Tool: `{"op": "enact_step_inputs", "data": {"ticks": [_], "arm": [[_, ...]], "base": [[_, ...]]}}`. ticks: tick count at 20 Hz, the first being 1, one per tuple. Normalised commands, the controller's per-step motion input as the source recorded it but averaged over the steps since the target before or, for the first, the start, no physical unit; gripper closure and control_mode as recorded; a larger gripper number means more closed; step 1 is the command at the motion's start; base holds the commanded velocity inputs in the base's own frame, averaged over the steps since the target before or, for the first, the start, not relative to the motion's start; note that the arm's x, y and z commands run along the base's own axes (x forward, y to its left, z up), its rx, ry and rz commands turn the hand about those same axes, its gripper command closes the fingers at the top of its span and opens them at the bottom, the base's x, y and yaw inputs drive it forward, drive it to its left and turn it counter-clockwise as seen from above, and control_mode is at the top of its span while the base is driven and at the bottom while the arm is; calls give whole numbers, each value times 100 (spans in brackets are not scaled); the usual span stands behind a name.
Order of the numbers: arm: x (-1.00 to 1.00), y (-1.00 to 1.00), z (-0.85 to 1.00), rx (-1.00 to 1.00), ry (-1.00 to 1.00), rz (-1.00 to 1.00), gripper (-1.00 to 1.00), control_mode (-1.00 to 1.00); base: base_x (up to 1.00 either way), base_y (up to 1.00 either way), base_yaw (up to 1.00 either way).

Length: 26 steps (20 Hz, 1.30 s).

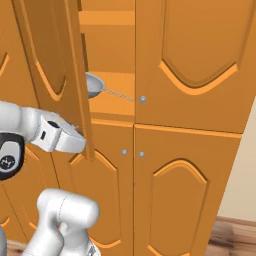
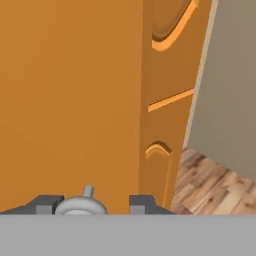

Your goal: Open the cabinet and setup a tea strainer by placing it in the bowl upright.

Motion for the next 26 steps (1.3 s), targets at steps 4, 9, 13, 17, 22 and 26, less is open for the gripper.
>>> {"op": "enact_step_inputs", "data": {"ticks": [4, 9, 13, 17, 22, 26], "arm": [[-100, 78, 22, -1, -9, -15, 100, -100], [-100, 89, 17, 0, -11, -16, 100, -100], [-43, 41, 0, 0, -4, -5, 100, -100], [-14, 59, -2, -5, 0, -3, 100, -100], [-16, 59, 0, -3, 0, -2, -100, -100], [-14, 34, 0, -3, 0, 0, -100, -100]], "base": [[0, 0, 0], [0, 0, 0], [0, 0, 0], [0, 0, 0], [0, 0, 0], [0, 0, 0]]}}
